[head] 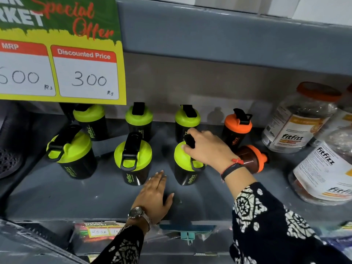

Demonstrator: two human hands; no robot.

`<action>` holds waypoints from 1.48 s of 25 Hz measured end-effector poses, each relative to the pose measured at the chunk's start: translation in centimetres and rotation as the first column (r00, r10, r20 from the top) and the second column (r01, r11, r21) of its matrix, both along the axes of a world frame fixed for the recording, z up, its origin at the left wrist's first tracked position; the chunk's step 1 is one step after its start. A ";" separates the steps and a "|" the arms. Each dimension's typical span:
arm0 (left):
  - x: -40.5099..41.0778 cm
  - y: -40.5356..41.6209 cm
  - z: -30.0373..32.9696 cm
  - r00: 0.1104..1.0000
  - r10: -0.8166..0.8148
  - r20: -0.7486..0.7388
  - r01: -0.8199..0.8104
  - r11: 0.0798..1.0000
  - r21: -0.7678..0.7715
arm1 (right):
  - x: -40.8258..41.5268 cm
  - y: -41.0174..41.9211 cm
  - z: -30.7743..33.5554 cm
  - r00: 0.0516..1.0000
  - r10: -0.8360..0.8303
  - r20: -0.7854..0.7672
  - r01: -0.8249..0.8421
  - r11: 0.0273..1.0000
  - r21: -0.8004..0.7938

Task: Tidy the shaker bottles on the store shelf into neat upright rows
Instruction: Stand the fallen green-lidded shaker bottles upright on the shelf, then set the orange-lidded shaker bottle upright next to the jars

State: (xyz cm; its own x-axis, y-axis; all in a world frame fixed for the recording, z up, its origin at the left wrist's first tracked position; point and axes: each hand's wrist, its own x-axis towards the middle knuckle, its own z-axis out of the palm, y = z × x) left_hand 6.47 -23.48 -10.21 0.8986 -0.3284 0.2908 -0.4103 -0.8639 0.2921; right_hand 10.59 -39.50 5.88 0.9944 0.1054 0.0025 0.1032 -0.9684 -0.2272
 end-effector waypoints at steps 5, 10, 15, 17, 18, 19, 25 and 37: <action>0.0 0.0 -0.1 1.000 0.009 -0.001 -0.009 1.000 0.005 | -0.9 1.7 0.2 0.991 -0.109 0.080 0.106 0.994 0.036; -2.4 -0.6 0.4 0.999 0.041 -0.024 -0.041 0.999 0.002 | -3.3 -3.5 0.5 0.932 -0.237 0.273 0.190 0.964 0.187; -5.9 -5.9 0.0 0.986 -0.166 0.014 0.166 0.983 -0.081 | -5.4 -14.9 -1.9 0.841 -0.481 0.249 0.406 0.864 0.298; -5.6 -9.4 0.4 0.973 -0.223 0.053 0.226 0.972 -0.069 | -5.3 -18.1 -3.6 0.834 -0.533 0.145 0.465 0.819 0.336; -5.2 -10.7 0.8 0.973 -0.217 0.075 0.222 0.972 -0.077 | -5.0 -18.9 -4.5 0.833 -0.545 0.096 0.480 0.799 0.363; -4.5 -12.0 1.0 0.977 -0.191 0.090 0.198 0.977 -0.081 | -4.6 -19.8 -5.3 0.834 -0.549 0.058 0.490 0.784 0.382; -1.1 -14.5 0.8 0.998 0.003 -0.069 -0.003 1.000 0.005 | -2.8 -22.2 -7.8 0.986 -0.168 0.019 0.161 0.968 0.192; -0.5 -14.4 -0.2 0.995 0.005 -0.103 -0.012 0.998 -0.065 | -2.3 -21.0 -2.5 0.930 0.171 0.325 -0.117 0.977 -0.178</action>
State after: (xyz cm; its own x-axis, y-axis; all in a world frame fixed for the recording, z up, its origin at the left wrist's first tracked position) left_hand 5.93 -37.86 -10.42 0.9275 -0.3043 0.2172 -0.3681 -0.8448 0.3883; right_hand 8.24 -60.52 3.35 0.9118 0.2729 0.3069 0.2883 -0.9575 -0.0049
